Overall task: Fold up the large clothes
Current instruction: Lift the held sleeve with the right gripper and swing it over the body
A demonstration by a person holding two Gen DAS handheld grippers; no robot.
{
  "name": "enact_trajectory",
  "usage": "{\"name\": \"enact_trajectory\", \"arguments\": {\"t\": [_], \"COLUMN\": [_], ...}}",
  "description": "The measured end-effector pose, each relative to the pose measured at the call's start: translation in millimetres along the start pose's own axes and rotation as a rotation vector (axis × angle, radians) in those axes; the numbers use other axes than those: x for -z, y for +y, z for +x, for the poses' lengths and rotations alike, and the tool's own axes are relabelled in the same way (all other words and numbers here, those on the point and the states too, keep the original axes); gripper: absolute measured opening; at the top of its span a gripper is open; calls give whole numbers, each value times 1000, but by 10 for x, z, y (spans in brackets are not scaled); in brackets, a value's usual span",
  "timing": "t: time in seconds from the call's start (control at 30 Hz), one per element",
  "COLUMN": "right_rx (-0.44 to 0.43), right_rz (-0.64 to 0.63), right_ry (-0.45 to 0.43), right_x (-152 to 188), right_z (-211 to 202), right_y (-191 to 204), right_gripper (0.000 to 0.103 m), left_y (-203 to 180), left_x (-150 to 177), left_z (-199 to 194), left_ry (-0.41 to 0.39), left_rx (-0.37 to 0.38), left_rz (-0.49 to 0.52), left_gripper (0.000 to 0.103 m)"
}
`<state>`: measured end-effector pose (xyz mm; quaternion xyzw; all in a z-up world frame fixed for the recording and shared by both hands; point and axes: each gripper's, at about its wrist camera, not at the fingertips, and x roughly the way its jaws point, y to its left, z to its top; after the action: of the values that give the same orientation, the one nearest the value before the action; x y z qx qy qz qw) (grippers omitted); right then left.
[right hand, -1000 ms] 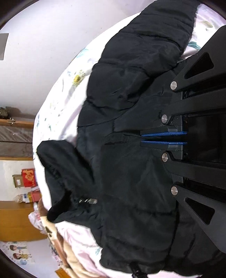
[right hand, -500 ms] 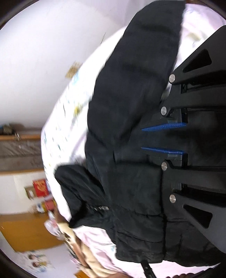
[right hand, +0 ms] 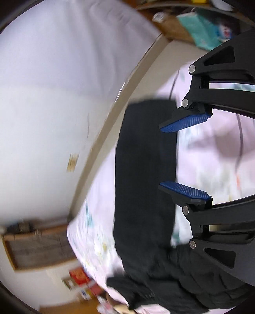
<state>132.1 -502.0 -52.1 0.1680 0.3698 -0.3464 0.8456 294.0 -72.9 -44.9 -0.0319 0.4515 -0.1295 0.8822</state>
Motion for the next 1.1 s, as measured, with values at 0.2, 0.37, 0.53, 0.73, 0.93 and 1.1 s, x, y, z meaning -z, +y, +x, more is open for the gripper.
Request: {"name": "enact_trajectory", "arguments": {"t": [0.2,0.37,0.53,0.73,0.93,1.1], "right_rx": [45,-62,-61,-102,-81,-88], "right_rz": [86,145,118,137,91,35], "right_ry": [35,90,136,168,148,96], "right_x": [-56,-101,-112,-113,-131,-180], "right_z": [245,486,695,843,798,609], "right_y": [-592,-745,-736,-695,-582,-448], "right_gripper": [66,73,73,73,36,23], "left_y": [-415,-540,-667,-678,-543,-419], "left_x": [136,188,213,188,172,173], "left_z": [32,96,145,193,245,223], "left_ry": [21,44,49,51,67,67], "left_rx": [-6,-9,-32,-81,-112,-130], "left_rz": [63,48,99,134,111,98], "left_gripper": [86,86,86,86,86,86]}}
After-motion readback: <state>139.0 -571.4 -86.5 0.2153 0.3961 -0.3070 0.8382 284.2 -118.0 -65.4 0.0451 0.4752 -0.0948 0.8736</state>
